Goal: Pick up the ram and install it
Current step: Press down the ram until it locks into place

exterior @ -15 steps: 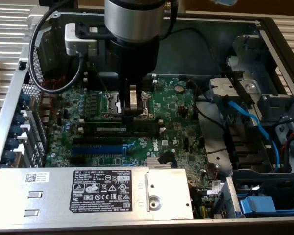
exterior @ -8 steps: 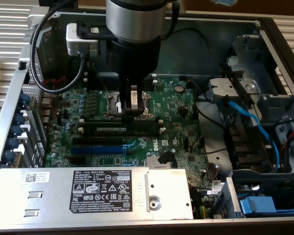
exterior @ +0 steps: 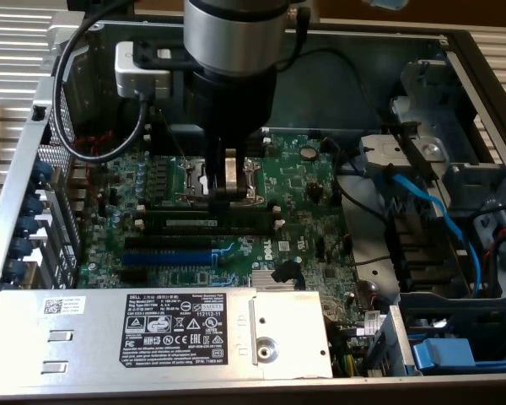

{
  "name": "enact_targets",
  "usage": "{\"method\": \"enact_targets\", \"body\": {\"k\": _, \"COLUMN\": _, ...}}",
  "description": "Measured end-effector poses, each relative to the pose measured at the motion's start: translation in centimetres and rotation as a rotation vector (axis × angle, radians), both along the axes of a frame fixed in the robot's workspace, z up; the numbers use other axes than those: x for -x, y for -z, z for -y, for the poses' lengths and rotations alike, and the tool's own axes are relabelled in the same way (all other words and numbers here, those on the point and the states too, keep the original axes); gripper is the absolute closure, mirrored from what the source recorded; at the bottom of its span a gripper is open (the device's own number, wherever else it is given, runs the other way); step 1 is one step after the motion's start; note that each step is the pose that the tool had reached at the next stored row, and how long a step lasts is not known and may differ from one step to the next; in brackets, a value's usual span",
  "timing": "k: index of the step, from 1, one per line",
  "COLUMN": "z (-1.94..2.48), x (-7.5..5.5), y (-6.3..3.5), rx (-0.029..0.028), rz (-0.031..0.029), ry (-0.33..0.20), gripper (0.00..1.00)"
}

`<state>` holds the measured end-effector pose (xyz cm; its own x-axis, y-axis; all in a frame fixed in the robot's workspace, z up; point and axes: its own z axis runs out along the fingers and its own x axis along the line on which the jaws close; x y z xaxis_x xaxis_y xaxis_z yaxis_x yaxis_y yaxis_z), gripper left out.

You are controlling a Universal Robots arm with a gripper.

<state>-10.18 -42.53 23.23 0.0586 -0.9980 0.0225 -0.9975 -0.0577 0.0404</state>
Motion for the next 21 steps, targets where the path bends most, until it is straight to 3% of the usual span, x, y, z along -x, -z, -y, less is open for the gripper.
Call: {"method": "enact_targets", "body": {"k": 21, "z": 0.00, "x": -0.25, "y": 0.50, "rx": 0.0003, "rz": -0.0270, "ry": 0.000, "gripper": 0.90}}
